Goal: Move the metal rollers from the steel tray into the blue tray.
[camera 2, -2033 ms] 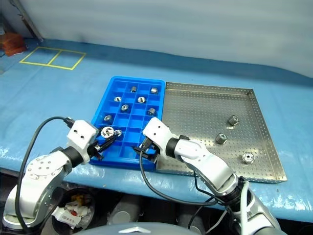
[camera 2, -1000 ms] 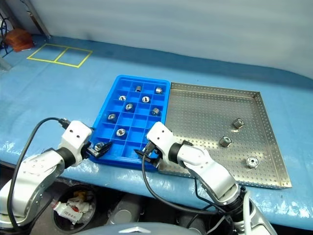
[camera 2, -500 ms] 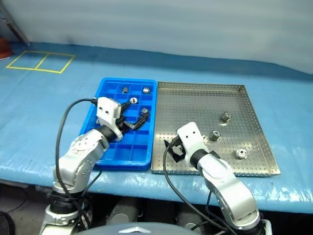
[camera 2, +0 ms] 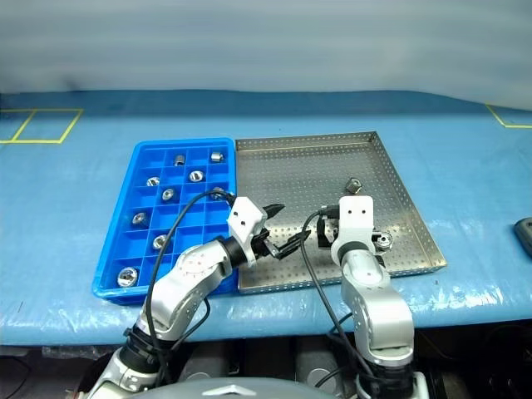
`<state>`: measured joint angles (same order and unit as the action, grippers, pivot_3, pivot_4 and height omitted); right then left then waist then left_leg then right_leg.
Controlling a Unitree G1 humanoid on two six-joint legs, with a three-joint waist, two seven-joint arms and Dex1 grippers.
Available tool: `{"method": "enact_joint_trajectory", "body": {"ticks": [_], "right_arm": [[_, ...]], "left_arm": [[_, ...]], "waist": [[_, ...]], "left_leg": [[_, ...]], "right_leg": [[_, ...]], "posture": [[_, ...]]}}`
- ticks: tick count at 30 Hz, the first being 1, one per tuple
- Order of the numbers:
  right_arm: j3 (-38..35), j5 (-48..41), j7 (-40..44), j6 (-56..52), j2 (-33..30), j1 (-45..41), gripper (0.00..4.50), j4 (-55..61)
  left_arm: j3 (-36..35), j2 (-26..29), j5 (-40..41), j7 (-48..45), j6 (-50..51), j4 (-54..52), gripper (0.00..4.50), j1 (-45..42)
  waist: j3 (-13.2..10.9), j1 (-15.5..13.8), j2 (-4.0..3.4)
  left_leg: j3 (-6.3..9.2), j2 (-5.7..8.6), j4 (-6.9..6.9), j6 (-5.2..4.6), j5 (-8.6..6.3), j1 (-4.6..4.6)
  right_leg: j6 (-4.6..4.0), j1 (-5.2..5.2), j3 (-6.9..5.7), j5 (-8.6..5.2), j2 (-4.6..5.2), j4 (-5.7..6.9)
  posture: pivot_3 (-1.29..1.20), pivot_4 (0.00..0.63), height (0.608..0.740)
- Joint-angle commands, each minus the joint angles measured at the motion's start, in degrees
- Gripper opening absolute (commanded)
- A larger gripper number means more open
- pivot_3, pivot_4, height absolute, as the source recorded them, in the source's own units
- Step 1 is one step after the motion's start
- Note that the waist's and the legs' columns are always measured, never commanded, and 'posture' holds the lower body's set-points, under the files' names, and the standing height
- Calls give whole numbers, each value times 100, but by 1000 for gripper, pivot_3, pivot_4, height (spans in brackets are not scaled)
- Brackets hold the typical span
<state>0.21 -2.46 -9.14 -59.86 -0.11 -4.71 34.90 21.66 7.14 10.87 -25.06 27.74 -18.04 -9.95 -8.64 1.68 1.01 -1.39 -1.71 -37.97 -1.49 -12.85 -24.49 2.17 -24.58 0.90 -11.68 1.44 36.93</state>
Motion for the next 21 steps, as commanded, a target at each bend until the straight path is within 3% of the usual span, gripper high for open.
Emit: {"method": "enact_joint_trajectory", "body": {"ticks": [1,11,17,21], "right_arm": [[-241,78,-171,385,200,-292,4500,-369],[-627,100,-338,1416,397,-912,4500,-2104],[-667,78,-371,1612,503,-914,4500,-2496],[-572,55,-311,1553,530,-838,3235,-2393]], "left_arm": [[188,72,-263,39,-306,-126,4473,84],[207,74,-425,187,-354,-371,4473,355],[16,47,-436,389,-294,-490,4473,401],[-158,95,-432,498,-253,-613,4500,426]], "waist": [[0,-5,0],[-1,-99,-3],[-4,-162,-7],[-4,-222,-8]], "left_leg": [[-1,0,1,0,0,0],[-4,2,2,-2,1,0],[-1,1,7,-2,1,-2],[-1,1,6,-2,1,-1]], "right_leg": [[1,0,1,1,0,-1],[5,0,4,3,2,-3],[4,-1,3,2,3,-3],[5,0,4,3,3,-3]], "posture": [[-9,150,740],[96,150,740],[125,150,740],[174,150,740]]}}
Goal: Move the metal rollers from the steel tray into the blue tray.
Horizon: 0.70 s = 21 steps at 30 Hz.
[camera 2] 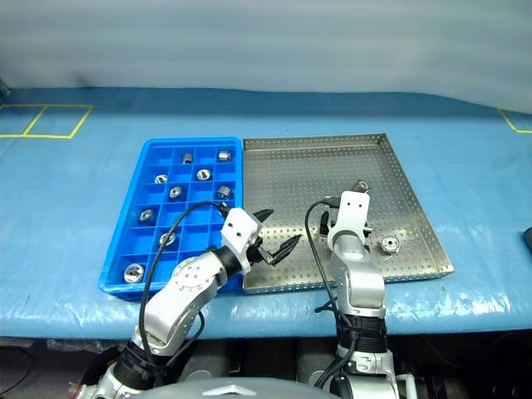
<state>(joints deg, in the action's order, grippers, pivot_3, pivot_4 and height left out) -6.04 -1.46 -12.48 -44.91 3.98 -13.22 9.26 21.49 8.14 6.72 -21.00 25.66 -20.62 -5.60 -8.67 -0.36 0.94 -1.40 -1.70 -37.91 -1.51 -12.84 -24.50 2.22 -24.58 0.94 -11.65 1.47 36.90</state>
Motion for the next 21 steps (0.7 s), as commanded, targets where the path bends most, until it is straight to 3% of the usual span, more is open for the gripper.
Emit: {"method": "enact_joint_trajectory", "body": {"ticks": [1,5,14,21], "right_arm": [[86,-68,62,12,127,19,2936,254],[339,-45,219,-166,57,-113,1712,465],[1113,63,803,-503,-222,-1280,1723,554],[1546,-42,1352,-332,-138,-1830,1723,193]], "left_arm": [[-177,-2,-19,117,-36,-374,4500,-7],[-384,-30,11,267,7,-469,4500,7],[-821,-76,3,668,4,-776,4500,207],[-1284,27,-77,1027,20,-1247,4500,637]], "waist": [[0,-48,0],[-1,-115,-2],[-5,-261,-6],[-5,-568,-6]], "left_leg": [[0,0,0,0,0,0],[1,0,0,0,0,0],[4,1,3,0,0,-2],[19,4,20,0,0,-6]], "right_leg": [[0,0,-1,0,-1,0],[-1,0,-3,-1,-3,0],[-1,-1,-7,-1,-2,-1],[-6,-4,-23,-3,-3,-2]], "posture": [[174,150,740],[193,150,740],[308,150,740],[425,150,740]]}}
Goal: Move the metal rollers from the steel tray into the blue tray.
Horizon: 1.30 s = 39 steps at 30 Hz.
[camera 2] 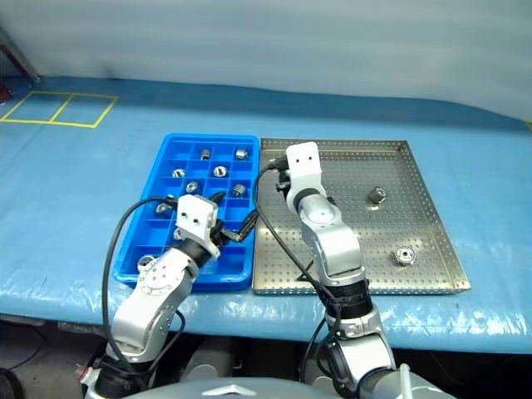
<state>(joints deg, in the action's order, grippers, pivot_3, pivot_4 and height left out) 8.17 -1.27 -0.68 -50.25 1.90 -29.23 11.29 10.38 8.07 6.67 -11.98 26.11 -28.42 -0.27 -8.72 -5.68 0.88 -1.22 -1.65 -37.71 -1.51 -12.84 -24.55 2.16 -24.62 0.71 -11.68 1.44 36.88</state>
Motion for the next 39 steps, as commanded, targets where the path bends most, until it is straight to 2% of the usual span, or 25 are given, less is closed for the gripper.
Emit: {"method": "enact_joint_trajectory", "body": {"ticks": [1,7,15,22,26,31,39], "right_arm": [[162,-70,220,213,96,-263,1723,-60],[577,-158,655,341,283,-383,1723,-319],[924,-205,1007,513,398,-231,1723,-660],[786,-183,1035,569,295,-141,1723,-707],[669,-156,993,529,199,-97,1723,-601],[555,-141,943,432,89,25,1723,-403],[375,-133,838,236,-105,276,1723,15]], "left_arm": [[-209,52,-91,166,-11,-520,4500,153],[-613,172,-157,411,105,-964,4500,680],[-715,231,-200,442,209,-1215,4500,1086],[-659,244,-125,384,200,-1197,4500,1109],[-574,259,-112,310,207,-1119,4500,1006],[-510,268,-92,206,215,-1039,4500,892],[-404,264,-75,80,249,-901,4500,679]], "waist": [[0,-89,0],[-2,-395,-2],[-2,-1015,-3],[-1,-1587,-1],[0,-1817,0],[0,-1935,0],[1,-1880,-1]], "left_leg": [[1,0,1,0,0,-1],[-1,0,4,1,0,-2],[-3,-6,9,9,-1,-11],[-35,-12,13,28,-7,-48],[-38,-11,12,34,-5,-79],[-36,-11,11,38,-6,-84],[-32,-12,9,42,-7,-87]], "right_leg": [[0,0,-2,0,0,0],[-4,-2,-4,-3,3,-6],[-11,-15,-20,-10,4,-9],[-13,-86,-24,-11,4,-10],[-1,-92,-29,-4,2,-8],[-4,-93,-36,-6,2,-10],[-2,-93,-43,-5,1,-10]], "posture": [[450,150,740],[541,150,740],[573,150,740],[554,150,740],[525,150,740],[497,150,740],[451,150,740]]}}
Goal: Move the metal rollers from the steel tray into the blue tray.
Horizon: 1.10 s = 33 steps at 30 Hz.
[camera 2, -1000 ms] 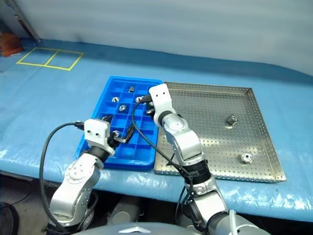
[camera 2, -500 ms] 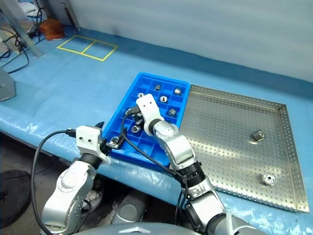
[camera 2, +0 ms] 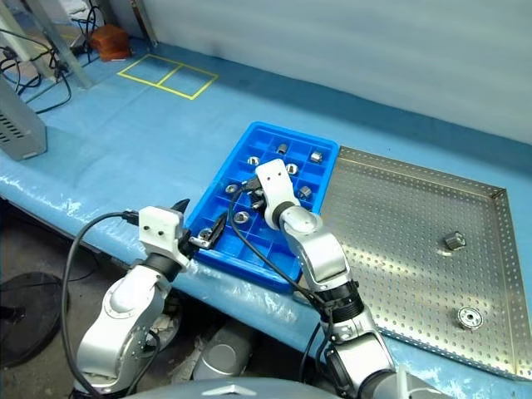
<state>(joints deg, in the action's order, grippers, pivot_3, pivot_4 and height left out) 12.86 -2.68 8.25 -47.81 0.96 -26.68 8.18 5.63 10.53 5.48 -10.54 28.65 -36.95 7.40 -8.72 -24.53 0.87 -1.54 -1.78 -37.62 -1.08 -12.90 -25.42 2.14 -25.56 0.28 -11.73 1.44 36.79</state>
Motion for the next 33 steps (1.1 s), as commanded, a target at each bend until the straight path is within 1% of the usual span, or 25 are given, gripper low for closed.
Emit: {"method": "enact_joint_trajectory", "body": {"ticks": [1,8,10,11,16,17,19,22,25,29,33], "right_arm": [[-108,7,-64,-25,-22,35,1723,345],[-191,-53,-108,-108,-8,174,1723,335],[-173,-46,-116,-106,0,202,2449,333],[-166,-49,-111,-108,3,216,2676,337],[-191,-70,-119,-160,14,258,4325,513],[-220,-72,-134,-175,12,264,4453,571],[-300,-67,-176,-221,-16,299,4453,747],[-529,-72,-277,-372,-82,446,4453,1192],[-820,-46,-439,-575,-153,640,4453,1684],[-1313,16,-740,-855,-179,940,4453,2315],[-1708,110,-1044,-1098,-155,1262,4453,2852]], "left_arm": [[78,18,43,-71,-1,-45,4500,-99],[124,-11,61,-119,57,-14,4500,-158],[134,-18,62,-119,75,-17,4500,-162],[142,-21,57,-117,80,-14,4500,-163],[195,-8,104,-194,70,17,4500,-197],[213,-10,109,-211,68,30,4500,-213],[268,-22,137,-278,63,83,4500,-273],[388,-58,192,-380,57,229,4500,-419],[518,-56,253,-503,40,403,4500,-578],[694,-70,336,-704,-2,670,4500,-813],[846,-101,377,-915,-47,905,4500,-1026]], "waist": [[0,11,0],[0,61,0],[0,75,0],[0,85,0],[0,143,-1],[0,155,-1],[1,182,-1],[2,231,-3],[5,385,-6],[8,712,-11],[11,1175,-16]], "left_leg": [[1,0,0,0,0,0],[7,-3,-2,3,2,-1],[8,-3,-3,3,2,-1],[8,-3,-4,3,2,-1],[10,-3,-8,3,2,-1],[11,-3,-9,3,2,-1],[11,-4,-10,3,2,-1],[15,-3,-14,3,2,-3],[18,-1,-24,3,2,-6],[19,1,-35,1,4,-8],[23,2,-34,-3,6,-8]], "right_leg": [[0,0,-1,0,0,0],[1,2,-9,0,-4,3],[1,2,-10,0,-4,2],[1,3,-10,0,-4,2],[0,4,-12,0,-4,4],[0,5,-12,0,-4,4],[-1,5,-12,0,-4,4],[-2,8,-13,-1,-4,4],[-5,12,-15,-3,-3,2],[-6,16,-14,-2,-2,5],[-8,19,-10,-1,-2,6]], "posture": [[451,150,740],[443,150,740],[443,150,740],[443,150,740],[424,150,740],[404,150,740],[404,150,740],[339,150,740],[266,150,740],[190,150,740],[124,150,740]]}}
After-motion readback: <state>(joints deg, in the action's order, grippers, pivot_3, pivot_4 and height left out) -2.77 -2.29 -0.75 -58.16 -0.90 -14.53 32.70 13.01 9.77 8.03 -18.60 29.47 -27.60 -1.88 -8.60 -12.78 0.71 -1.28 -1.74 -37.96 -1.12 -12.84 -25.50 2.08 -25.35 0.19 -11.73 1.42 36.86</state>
